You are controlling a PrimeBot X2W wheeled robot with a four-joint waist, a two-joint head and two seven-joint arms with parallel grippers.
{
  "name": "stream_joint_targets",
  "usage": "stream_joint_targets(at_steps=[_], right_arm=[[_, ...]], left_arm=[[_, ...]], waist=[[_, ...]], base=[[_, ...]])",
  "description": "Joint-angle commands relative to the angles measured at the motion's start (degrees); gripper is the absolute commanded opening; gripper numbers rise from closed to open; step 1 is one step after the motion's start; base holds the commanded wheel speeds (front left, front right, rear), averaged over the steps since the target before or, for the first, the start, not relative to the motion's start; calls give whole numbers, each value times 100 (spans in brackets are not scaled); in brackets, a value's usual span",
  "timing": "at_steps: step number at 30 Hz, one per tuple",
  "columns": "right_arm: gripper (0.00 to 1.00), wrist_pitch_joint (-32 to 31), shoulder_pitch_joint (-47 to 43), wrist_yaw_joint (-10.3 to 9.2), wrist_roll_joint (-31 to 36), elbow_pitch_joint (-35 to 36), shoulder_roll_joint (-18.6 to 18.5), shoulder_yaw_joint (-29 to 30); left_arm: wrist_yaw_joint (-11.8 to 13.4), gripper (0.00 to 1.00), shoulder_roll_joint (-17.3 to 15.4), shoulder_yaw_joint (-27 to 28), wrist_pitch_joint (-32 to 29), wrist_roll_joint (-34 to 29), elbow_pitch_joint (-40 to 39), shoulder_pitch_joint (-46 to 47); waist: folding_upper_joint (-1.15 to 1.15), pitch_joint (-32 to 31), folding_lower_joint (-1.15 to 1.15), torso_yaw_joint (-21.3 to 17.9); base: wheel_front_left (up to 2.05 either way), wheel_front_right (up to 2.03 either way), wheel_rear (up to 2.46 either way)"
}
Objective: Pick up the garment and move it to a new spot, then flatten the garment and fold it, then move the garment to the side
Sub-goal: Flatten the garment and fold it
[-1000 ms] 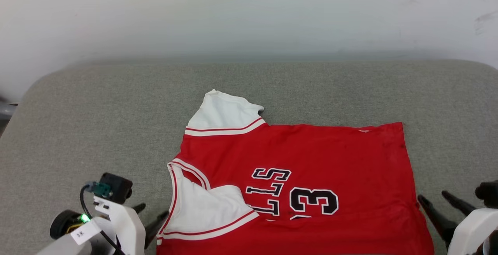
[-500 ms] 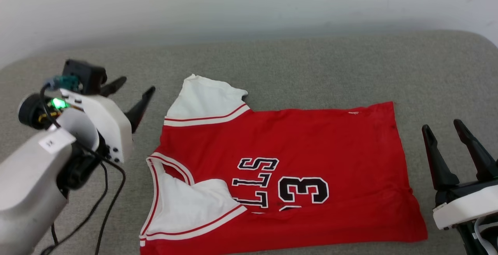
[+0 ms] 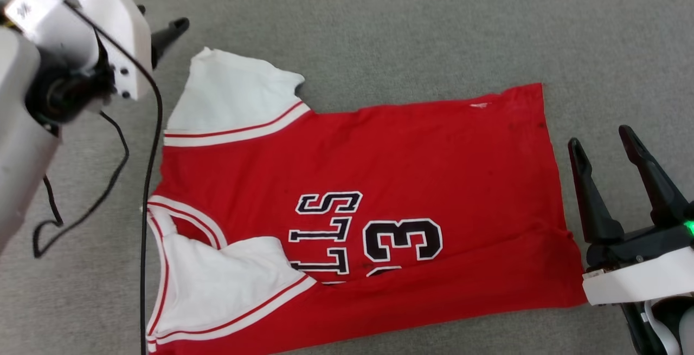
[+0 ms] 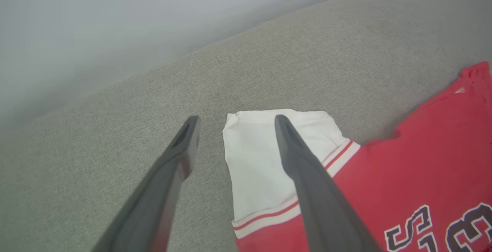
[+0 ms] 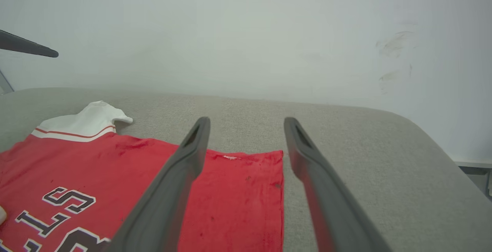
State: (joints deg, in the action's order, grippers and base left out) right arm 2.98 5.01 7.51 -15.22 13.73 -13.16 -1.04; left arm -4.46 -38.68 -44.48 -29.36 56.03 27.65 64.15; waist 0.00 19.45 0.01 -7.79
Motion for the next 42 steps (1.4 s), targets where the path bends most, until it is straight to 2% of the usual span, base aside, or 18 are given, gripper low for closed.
stream_joint_targets(at_steps=[1,9,14,20,21,22,29,33,38,42], right_arm=[[100,-13,125,-5,29,52,57,-32],[100,12,351,-5,64,121,77,-117],[100,69,482,-5,49,65,94,-176],[100,148,591,-5,14,-85,88,-214],[100,156,602,-5,12,-115,83,-207],[100,161,623,-5,-3,-138,79,-194],[100,131,766,-5,-53,-233,-67,-67],[100,-71,1017,-5,-122,-311,-390,41],[100,-904,1433,-5,-345,-408,-1044,-88],[100,-1944,1804,-5,-810,-622,-1655,-274]], left_arm=[[-64,100,66,-94,-304,10,129,219],[-155,100,188,-489,-1482,-83,720,916],[-187,100,208,-681,-1723,-226,1010,1091],[-241,100,263,-929,-1794,-256,1249,834],[-253,33,277,-956,-1779,-244,1269,790],[-255,0,297,-975,-1753,-231,1279,746],[-285,0,392,-978,-1270,-209,1223,757],[-293,0,458,-1047,-826,-269,1068,758],[-294,0,444,-1185,-273,-164,646,579],[-296,0,370,-1322,93,-174,259,477]], waist=[[0,316,-1,-175],[0,827,-1,-366],[0,1075,-1,-437],[0,1168,-1,-465],[0,1162,-1,-463],[0,1150,-1,-457],[0,938,-1,-317],[0,670,-1,-149],[0,374,-1,104],[0,248,-1,311]], base=[[0,0,0],[0,0,0],[0,0,0],[0,0,0],[0,0,0],[0,0,0],[0,0,0],[0,0,0],[0,0,0],[0,0,0]])
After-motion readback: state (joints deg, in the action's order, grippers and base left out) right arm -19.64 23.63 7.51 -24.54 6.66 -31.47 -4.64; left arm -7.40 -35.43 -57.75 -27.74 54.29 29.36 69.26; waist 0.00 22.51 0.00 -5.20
